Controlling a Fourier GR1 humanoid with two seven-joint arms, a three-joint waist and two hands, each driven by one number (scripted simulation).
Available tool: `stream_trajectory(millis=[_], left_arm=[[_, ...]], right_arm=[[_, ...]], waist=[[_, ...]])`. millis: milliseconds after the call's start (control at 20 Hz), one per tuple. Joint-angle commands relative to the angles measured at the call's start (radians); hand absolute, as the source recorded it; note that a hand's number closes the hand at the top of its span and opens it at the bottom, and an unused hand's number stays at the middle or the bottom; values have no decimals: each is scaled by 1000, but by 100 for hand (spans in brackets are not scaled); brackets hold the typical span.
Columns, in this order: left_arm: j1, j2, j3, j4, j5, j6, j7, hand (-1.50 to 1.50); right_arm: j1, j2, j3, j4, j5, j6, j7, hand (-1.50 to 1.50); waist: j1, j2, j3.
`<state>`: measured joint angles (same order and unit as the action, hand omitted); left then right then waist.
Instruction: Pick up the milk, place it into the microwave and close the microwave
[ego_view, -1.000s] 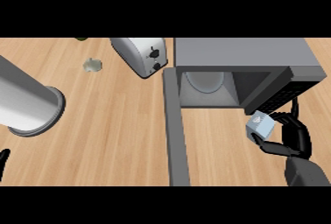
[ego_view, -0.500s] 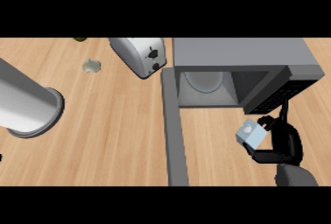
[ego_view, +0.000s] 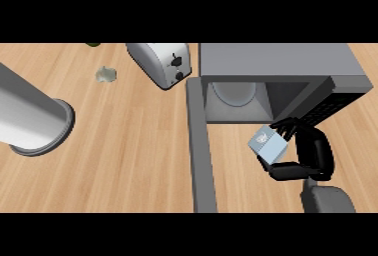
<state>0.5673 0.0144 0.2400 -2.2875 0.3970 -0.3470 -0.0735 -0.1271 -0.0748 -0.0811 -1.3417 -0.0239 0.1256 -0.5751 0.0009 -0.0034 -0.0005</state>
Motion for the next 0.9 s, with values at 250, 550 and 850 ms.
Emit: stream_trajectory(millis=[250, 550, 850], left_arm=[[-52, 38, 81, -36, 78, 17, 88, -150], [-33, 31, 111, 33, 72, -41, 19, -150], [-61, 32, 76, 68, 55, -70, 5, -150]], right_arm=[[-147, 58, 55, 48, 122, -162, 148, 150], [-487, -17, -64, 341, 92, -163, 199, 150], [-566, 4, -62, 490, 152, -242, 124, 150]], waist=[[8, 3, 1], [23, 7, 1], [62, 18, 1]])
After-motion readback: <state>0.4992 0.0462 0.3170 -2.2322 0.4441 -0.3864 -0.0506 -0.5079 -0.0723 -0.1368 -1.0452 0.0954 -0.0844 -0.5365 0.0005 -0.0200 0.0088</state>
